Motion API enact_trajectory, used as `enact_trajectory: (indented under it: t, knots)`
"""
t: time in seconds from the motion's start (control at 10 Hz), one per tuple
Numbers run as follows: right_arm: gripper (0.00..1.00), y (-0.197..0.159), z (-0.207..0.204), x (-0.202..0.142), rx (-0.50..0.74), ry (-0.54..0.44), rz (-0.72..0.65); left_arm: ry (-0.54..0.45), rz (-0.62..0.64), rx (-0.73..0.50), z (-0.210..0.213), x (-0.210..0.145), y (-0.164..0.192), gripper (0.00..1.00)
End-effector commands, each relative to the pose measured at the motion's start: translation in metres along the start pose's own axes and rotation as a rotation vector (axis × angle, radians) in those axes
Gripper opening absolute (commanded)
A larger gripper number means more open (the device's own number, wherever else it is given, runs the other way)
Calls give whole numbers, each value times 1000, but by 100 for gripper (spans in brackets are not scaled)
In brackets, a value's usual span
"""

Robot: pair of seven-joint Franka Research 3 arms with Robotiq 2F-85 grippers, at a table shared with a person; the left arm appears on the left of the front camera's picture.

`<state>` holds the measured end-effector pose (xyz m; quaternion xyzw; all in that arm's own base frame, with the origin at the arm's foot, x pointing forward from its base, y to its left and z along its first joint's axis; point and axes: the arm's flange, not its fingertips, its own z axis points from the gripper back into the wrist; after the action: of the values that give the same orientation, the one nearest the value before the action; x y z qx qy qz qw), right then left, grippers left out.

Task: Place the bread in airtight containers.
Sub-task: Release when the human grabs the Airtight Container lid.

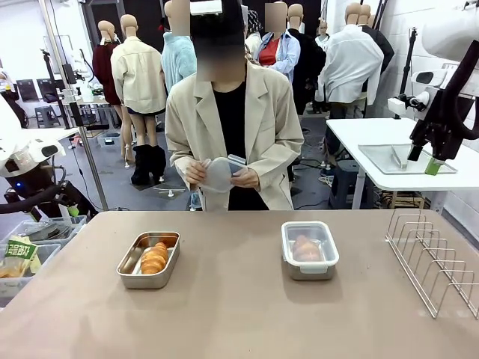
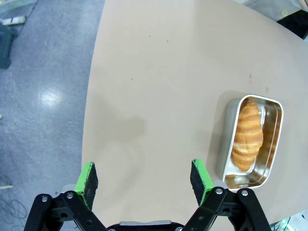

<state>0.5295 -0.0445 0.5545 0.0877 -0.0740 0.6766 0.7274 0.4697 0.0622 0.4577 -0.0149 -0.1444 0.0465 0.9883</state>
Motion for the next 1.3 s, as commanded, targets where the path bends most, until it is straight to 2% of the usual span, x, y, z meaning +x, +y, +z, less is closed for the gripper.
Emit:
enact_trajectory:
  t: [0.0,1.2]
  knots:
    - [100,1,0,-1,6,8,10,0,-7,8,2,-1,2,100]
    - [100,1,0,-1,6,8,10,0,-7,8,2,-1,2,100]
